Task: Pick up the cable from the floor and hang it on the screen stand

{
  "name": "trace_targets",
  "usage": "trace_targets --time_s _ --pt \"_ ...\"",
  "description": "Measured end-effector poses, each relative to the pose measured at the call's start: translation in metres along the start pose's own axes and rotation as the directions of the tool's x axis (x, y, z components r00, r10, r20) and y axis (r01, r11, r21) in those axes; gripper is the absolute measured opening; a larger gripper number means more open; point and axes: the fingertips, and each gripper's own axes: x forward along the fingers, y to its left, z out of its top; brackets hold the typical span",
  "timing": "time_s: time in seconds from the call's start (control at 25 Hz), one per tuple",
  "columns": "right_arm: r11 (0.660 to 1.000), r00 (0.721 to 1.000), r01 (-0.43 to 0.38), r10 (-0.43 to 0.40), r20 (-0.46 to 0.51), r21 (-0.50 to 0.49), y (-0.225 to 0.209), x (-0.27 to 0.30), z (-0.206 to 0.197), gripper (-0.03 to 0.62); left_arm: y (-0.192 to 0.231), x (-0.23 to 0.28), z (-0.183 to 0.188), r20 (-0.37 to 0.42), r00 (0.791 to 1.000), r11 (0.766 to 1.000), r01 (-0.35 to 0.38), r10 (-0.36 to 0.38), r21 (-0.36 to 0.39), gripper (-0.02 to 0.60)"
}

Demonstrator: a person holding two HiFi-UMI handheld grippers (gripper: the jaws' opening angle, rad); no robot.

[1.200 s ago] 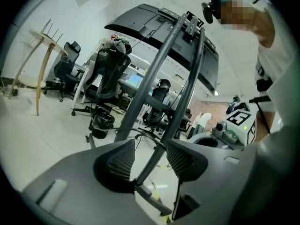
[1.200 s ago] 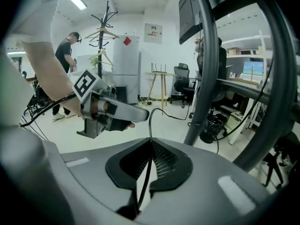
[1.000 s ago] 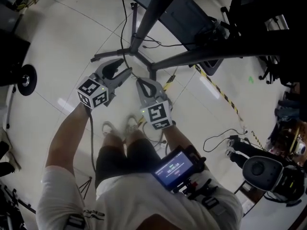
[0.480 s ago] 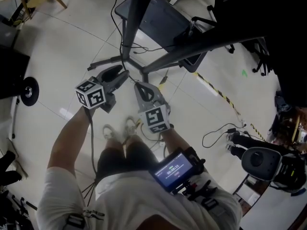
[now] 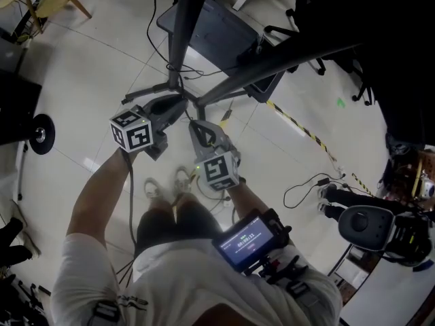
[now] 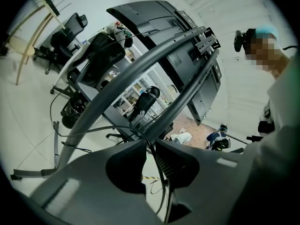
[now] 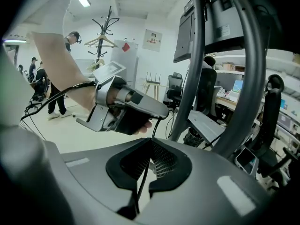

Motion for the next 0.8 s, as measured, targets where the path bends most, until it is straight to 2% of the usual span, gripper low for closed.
trace_targets --time_s 0.12,0.24,0.4,0.48,0.64,0.8 --pt "1.0 1.0 0.014 -0.014 0.012 -0.015 -0.006 -0.007 0.014 0.011 -0.022 0.005 0.014 -0.018 0.999 0.999 0.032 -0.031 0.027 0.024" --pt "1.0 0.999 0.023 -0.022 0.037 -0.019 -0.011 -0.016 0.031 0.011 -0.041 0.007 0.024 -0.046 0.998 0.997 0.053 -0.05 0.056 0.017" --pt "0.999 0.994 0.046 -0.049 0.094 0.028 -0.027 -0.029 0.057 0.012 -0.052 0.007 0.046 -0.043 0.998 0.995 0.053 -0.05 0.089 0.015" --pt "0.998 0.996 0.032 -0.037 0.085 0.06 -0.034 -0.03 0.061 0.021 -0.057 0.005 0.061 -0.04 0.998 0.993 0.05 -0.046 0.108 0.015" --pt "0.993 0.998 -0.057 0.056 0.012 0.103 -0.027 -0.024 0.055 0.167 -0.081 0.001 0.087 -0.036 0.998 0.988 0.062 -0.058 0.139 0.017" --pt "0.991 0.994 -0.1 0.103 -0.029 0.09 -0.014 -0.027 0.058 0.199 -0.118 -0.004 0.119 -0.026 0.996 0.98 0.092 -0.089 0.178 0.017"
